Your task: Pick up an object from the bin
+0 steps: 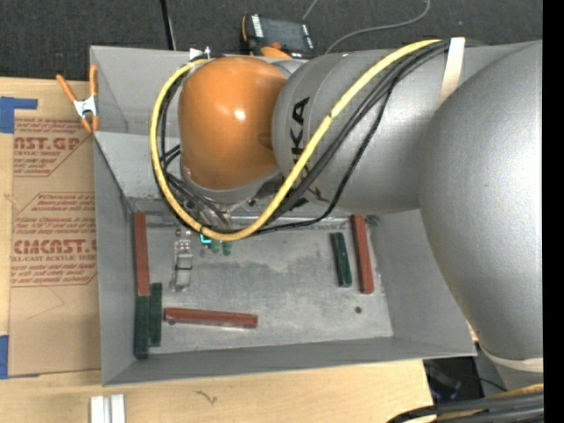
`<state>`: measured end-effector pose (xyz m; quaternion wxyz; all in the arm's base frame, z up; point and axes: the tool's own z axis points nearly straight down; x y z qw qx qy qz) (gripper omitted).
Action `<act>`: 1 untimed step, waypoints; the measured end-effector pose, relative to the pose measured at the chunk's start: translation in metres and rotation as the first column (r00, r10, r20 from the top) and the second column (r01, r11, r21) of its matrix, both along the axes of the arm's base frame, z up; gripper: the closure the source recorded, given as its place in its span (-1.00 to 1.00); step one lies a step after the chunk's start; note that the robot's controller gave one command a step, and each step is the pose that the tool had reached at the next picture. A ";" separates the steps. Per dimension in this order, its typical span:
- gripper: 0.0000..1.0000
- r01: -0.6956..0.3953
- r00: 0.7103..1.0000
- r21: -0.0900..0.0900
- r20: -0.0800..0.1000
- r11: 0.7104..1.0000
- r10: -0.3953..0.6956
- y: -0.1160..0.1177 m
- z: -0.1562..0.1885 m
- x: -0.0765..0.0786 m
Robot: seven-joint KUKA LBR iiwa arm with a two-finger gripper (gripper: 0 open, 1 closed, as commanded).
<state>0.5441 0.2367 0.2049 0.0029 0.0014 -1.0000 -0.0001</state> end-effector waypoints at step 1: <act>-1.00 -0.058 0.998 -0.002 -0.004 0.998 0.058 -0.043 -0.131 -0.041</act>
Offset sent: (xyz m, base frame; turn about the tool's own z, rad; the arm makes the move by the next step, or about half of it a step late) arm -0.0380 -0.0422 -0.1258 -0.0575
